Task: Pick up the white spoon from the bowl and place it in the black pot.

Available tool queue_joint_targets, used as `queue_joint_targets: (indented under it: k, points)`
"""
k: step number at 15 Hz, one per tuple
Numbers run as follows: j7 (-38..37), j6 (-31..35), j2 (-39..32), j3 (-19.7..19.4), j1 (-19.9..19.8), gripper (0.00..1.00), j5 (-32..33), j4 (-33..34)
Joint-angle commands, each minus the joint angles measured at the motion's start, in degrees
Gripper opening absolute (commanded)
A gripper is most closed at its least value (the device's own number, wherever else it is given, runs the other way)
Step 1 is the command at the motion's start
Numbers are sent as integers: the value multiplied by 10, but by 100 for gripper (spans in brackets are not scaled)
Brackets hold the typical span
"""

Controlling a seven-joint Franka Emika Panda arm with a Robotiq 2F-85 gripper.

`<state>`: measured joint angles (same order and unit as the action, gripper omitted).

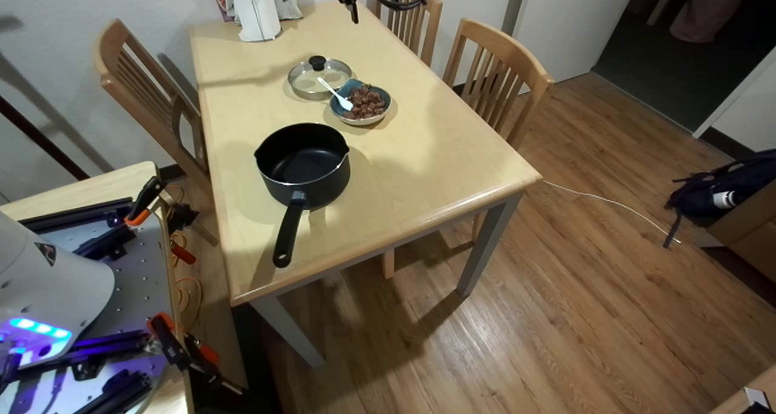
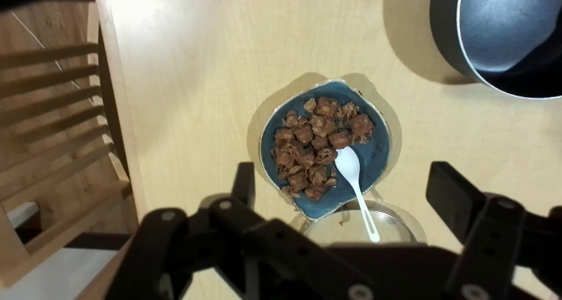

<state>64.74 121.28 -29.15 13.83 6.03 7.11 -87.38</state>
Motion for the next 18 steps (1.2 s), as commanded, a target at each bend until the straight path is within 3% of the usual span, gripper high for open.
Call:
queue_joint_targets:
  k: [1,4,8,12,13,16,18]
  points:
    - [90,-26,-93,17,22,100,-6,109]
    - [153,-30,-168,35,37,100,-22,160]
    - [232,-168,-206,57,43,100,-56,244]
    - [253,-328,-231,37,71,100,-51,296]
    - [231,-271,-208,47,57,100,-48,249]
    - [234,-308,-218,40,68,100,-48,267]
    - [219,-271,-215,28,78,100,-29,255]
